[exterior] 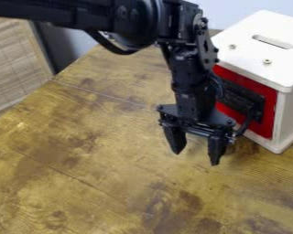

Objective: Close the drawer

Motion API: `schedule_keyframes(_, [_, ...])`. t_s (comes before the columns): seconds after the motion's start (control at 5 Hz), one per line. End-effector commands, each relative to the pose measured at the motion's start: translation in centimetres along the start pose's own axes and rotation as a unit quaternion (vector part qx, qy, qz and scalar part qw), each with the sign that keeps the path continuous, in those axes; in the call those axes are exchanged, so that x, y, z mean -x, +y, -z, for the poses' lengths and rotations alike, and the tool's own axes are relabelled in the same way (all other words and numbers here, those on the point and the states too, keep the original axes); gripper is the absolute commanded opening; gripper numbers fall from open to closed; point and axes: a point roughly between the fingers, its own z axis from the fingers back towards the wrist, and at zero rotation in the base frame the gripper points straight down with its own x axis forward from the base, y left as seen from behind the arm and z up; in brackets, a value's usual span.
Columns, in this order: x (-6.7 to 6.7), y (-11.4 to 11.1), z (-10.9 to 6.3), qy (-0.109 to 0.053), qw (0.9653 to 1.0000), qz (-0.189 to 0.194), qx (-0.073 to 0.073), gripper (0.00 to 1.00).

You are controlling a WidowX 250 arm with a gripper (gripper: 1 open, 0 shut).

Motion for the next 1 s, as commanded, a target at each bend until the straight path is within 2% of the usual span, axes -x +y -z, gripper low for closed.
schedule_keyframes(0.0, [-1.02, 0.72, -2.04, -0.035, 0.9994, -0.01, 0.002, 1.0])
schedule_keyframes(0.8, [-0.51, 0.27, -2.64, -0.041, 0.999, 0.0, 0.014, 1.0])
